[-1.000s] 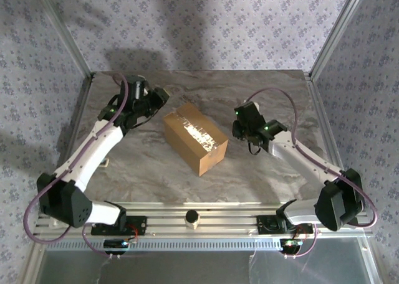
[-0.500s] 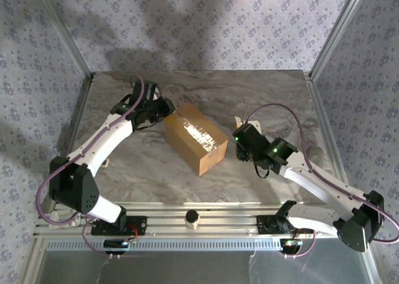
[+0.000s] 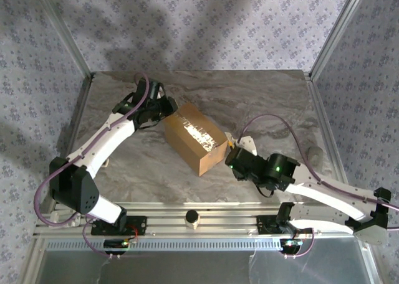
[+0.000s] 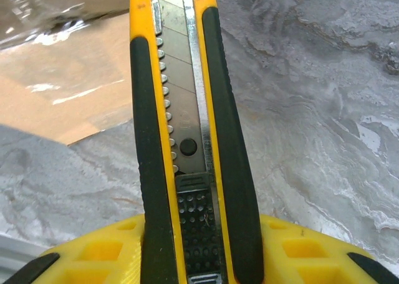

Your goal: Unpack the express box

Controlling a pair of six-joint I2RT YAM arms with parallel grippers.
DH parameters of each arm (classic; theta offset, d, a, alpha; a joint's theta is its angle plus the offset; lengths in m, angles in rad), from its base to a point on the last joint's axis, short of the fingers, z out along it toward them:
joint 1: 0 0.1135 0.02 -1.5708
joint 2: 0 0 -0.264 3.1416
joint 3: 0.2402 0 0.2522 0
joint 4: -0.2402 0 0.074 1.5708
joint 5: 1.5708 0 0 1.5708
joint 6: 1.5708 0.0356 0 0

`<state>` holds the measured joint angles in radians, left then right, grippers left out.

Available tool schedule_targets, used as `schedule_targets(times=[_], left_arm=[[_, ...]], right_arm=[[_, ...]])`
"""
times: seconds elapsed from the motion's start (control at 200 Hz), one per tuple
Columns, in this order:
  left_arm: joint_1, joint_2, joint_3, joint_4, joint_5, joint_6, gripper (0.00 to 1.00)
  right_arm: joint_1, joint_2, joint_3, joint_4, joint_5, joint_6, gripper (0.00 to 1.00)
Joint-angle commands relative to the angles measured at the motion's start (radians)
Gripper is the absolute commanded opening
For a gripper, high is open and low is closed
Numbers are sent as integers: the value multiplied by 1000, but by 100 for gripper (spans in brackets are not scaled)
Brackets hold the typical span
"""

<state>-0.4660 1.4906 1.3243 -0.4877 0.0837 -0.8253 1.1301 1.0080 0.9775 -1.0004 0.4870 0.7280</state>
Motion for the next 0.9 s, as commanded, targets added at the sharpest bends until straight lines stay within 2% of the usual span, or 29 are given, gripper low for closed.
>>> schedule_targets(times=[0.0, 0.13, 0.51, 0.895], left_arm=[[-3, 12, 32, -7, -25, 20, 27], [-3, 24, 42, -21, -36, 25, 27], [-1, 31, 52, -35, -62, 24, 27], [-1, 31, 35, -26, -53, 18, 27]], right_arm=[[36, -13, 0, -67, 78, 71, 0], [68, -3, 0, -96, 96, 82, 0], [131, -15, -61, -95, 47, 143, 0], [134, 6, -65, -61, 40, 131, 0]])
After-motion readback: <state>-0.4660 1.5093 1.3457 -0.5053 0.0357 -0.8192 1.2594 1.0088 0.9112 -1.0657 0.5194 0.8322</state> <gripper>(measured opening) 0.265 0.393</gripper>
